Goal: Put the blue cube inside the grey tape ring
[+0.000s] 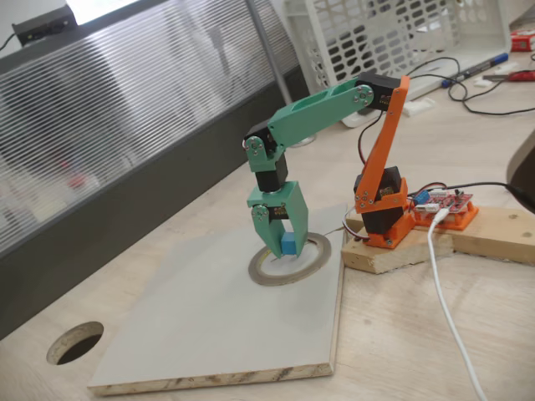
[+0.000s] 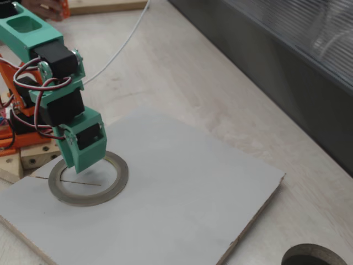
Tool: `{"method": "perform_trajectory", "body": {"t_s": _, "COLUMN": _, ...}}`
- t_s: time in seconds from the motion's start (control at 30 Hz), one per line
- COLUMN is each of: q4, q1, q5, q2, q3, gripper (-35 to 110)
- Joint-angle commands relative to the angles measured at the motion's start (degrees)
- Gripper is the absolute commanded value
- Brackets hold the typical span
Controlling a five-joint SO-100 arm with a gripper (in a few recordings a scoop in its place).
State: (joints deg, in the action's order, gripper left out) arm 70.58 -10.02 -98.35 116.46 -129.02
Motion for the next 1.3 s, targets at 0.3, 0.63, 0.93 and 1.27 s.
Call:
{"method": "perform_trajectory", "body": {"t_s": 0.3, "q4": -0.2, "q1": -0.9, "q5": -0.6, "q2": 1.1, "q3": -0.1, "gripper": 3}}
{"method": "perform_trajectory", "body": {"t_s": 0.63, "q4": 0.4, "q1": -1.4, "q5": -0.7, "q2": 1.0, "q3": -0.5, "gripper": 3}}
{"method": "perform_trajectory", "body": {"t_s": 0.93, "q4": -0.2, "q1": -1.2, "q5": -0.7, "q2": 1.8, "q3": -4.4, "gripper": 4}}
{"method": "perform_trajectory", "body": {"t_s": 1.27, "q4": -0.3, "q1": -1.0, "q5": -1.1, "q2": 2.1, "q3": -3.7, "gripper": 4}}
